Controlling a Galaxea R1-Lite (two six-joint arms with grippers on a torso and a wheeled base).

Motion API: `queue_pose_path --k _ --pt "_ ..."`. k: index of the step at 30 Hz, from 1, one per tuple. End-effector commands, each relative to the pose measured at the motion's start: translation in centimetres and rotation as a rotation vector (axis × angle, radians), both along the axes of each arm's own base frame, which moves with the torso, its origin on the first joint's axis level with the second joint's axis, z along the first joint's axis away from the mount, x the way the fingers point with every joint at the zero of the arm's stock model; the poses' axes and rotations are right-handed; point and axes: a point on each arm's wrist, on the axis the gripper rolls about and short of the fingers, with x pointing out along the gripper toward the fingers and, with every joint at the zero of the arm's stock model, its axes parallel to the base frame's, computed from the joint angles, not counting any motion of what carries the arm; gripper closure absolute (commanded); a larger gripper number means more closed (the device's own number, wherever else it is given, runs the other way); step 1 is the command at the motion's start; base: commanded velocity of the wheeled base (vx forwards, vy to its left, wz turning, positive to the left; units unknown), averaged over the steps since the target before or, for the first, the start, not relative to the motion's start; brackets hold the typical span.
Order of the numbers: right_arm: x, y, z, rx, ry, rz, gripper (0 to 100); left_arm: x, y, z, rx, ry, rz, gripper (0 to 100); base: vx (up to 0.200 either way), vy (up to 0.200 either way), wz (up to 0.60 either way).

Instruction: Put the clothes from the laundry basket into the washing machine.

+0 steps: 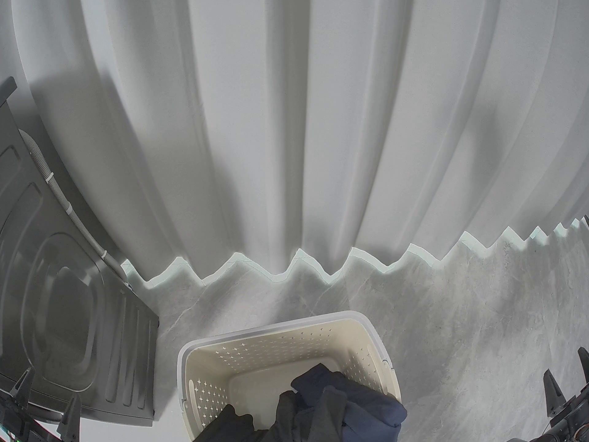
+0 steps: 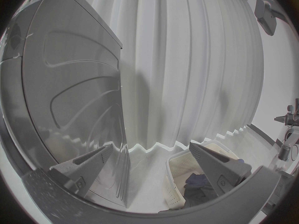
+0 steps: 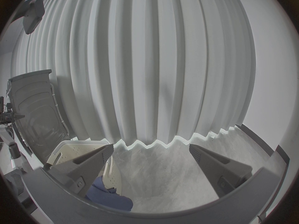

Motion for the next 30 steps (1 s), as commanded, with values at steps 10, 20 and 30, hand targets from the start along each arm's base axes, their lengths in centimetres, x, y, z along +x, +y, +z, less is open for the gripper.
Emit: queue_pose_path --k 10,20,30 --pt "0.01 0.00 -0.48 0.001 0.002 0.001 0 -0.02 0.00 -0.49 0.000 -0.002 -0.001 0 0.000 0.000 0.00" --pt "0.01 0.00 -0.48 0.001 0.002 0.001 0 -0.02 0.00 -0.49 0.000 -0.002 0.001 0 0.000 0.000 0.00" --pt "0.01 0.00 -0.48 0.001 0.002 0.001 0 -0.02 0.00 -0.49 0.000 -0.002 -0.001 0 0.000 0.000 0.00"
